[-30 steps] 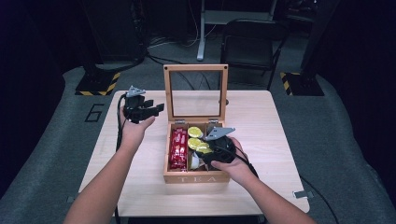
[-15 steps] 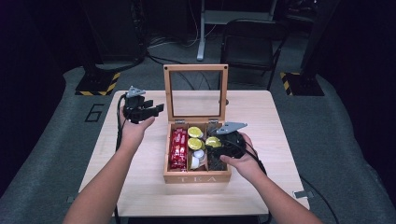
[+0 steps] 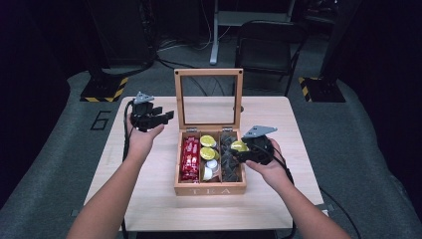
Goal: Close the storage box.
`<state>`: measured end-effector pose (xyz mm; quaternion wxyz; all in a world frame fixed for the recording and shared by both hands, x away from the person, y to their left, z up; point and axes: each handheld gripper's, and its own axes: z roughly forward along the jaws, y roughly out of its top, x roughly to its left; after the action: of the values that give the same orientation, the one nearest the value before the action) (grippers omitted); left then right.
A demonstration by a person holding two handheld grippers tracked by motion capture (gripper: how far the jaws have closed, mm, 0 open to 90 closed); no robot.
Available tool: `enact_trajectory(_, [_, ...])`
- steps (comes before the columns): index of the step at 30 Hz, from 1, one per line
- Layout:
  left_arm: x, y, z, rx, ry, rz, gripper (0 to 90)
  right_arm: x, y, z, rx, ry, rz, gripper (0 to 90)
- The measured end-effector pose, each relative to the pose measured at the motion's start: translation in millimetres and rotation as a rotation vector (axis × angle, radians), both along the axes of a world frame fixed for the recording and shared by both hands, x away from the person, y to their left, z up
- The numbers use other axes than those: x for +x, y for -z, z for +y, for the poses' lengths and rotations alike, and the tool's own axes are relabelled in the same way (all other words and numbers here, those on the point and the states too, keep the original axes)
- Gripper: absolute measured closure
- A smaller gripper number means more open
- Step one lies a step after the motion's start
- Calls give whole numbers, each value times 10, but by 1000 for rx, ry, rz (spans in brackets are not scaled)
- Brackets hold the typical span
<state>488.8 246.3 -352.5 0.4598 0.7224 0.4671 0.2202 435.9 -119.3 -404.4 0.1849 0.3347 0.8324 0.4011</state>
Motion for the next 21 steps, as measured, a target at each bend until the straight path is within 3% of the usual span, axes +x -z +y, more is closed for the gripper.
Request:
enact_trajectory(13, [-3,17,14,1,-6,4,468,116,48,-334,4,111,9,368])
enact_trajectory(21, [-4,39,5,6,-3,7,468,144,125,-501,-19,162,11,368])
